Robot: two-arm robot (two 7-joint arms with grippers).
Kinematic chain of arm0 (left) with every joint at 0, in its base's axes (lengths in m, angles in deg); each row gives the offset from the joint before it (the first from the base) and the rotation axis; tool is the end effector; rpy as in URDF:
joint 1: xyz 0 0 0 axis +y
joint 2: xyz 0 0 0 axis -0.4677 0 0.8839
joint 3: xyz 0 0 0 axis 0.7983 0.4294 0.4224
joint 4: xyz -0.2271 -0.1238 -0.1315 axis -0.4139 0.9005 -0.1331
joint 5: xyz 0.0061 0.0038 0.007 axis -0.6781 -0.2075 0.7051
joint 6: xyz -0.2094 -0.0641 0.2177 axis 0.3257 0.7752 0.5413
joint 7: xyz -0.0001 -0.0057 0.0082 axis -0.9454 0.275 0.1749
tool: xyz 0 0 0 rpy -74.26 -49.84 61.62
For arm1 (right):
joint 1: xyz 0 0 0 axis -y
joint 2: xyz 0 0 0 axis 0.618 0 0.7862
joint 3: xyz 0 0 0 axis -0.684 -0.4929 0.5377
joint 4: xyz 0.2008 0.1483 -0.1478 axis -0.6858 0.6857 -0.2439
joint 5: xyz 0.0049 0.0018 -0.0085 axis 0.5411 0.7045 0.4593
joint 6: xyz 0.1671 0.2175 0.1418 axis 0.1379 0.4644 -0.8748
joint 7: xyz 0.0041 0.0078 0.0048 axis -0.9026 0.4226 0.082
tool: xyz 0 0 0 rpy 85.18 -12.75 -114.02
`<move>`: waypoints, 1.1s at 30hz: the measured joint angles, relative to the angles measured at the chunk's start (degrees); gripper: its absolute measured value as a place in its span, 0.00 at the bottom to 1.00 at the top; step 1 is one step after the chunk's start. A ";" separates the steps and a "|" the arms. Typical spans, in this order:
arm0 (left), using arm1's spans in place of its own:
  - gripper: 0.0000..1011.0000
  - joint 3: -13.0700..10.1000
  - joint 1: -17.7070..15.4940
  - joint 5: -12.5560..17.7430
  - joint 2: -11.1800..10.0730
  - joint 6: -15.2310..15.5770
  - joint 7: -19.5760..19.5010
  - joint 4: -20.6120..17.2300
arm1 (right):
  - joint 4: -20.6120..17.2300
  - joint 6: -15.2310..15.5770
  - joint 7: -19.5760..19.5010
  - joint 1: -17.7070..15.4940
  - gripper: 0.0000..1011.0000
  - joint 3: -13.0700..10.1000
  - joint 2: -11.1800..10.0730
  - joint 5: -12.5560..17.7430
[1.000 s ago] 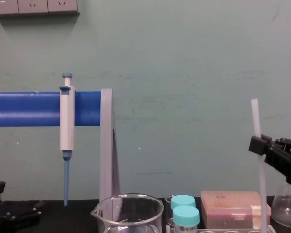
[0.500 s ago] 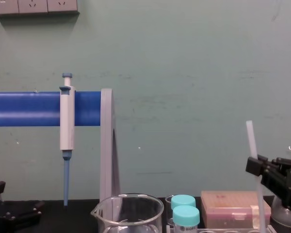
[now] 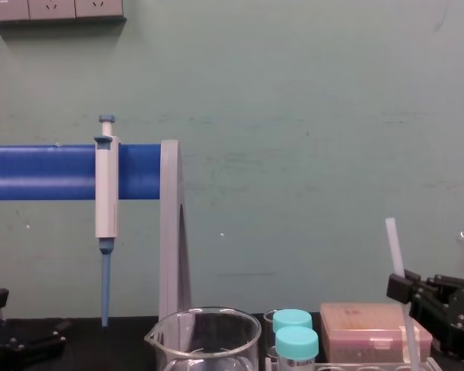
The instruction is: Pick up the stirring rod with one hand, then place it down.
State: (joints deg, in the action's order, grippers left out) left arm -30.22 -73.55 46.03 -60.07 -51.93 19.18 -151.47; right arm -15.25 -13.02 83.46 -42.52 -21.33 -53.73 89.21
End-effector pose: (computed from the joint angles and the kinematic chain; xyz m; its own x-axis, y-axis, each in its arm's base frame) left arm 0.3581 0.0826 -0.3024 0.2924 0.8803 0.3737 -0.9552 0.2874 0.0702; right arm 0.3619 -0.0684 -0.3172 0.6884 -0.7122 0.1374 0.6922 0.7017 0.1686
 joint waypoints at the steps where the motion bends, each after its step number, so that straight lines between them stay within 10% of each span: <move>1: 0.99 0.00 0.00 0.00 0.00 0.00 0.00 0.00 | 0.08 0.11 -0.04 0.00 0.07 0.02 0.05 -0.05; 22: 0.99 0.00 0.00 0.00 0.00 0.00 0.00 0.00 | 0.49 1.36 -0.91 0.01 0.07 0.23 0.58 -0.98; 33: 0.99 0.00 0.00 0.00 0.00 0.00 0.00 0.00 | 0.42 1.31 -0.72 0.03 0.34 0.19 0.54 -0.85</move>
State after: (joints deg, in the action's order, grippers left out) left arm -30.22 -73.55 46.03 -60.07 -51.93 19.18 -151.47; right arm -14.84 -11.71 82.74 -42.49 -21.14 -53.19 88.36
